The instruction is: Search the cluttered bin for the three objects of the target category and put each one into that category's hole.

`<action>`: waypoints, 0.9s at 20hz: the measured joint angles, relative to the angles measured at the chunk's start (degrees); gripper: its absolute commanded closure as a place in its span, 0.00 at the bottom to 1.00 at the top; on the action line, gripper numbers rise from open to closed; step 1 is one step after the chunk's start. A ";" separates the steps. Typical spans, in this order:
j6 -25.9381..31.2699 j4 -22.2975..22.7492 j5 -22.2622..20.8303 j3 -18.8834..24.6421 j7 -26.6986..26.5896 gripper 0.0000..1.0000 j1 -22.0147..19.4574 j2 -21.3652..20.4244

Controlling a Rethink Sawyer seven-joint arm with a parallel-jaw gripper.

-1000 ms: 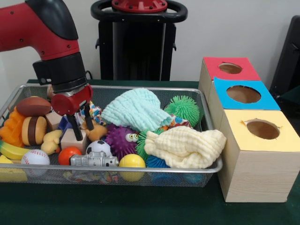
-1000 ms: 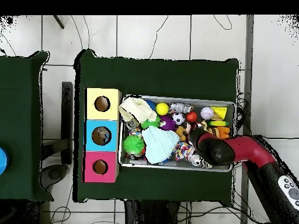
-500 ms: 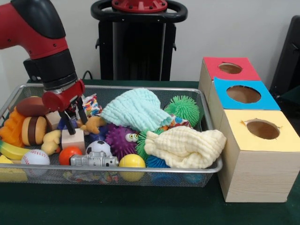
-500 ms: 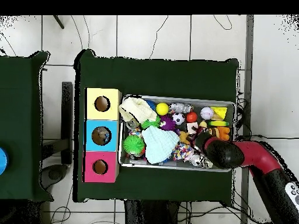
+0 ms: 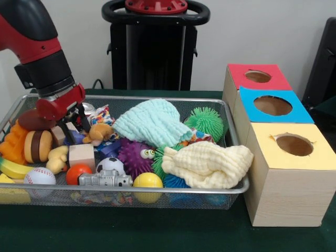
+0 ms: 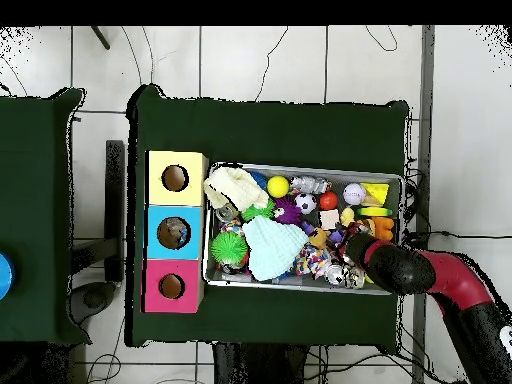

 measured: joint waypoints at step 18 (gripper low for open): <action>0.00 -0.02 -0.06 0.01 0.00 0.00 2.13 1.40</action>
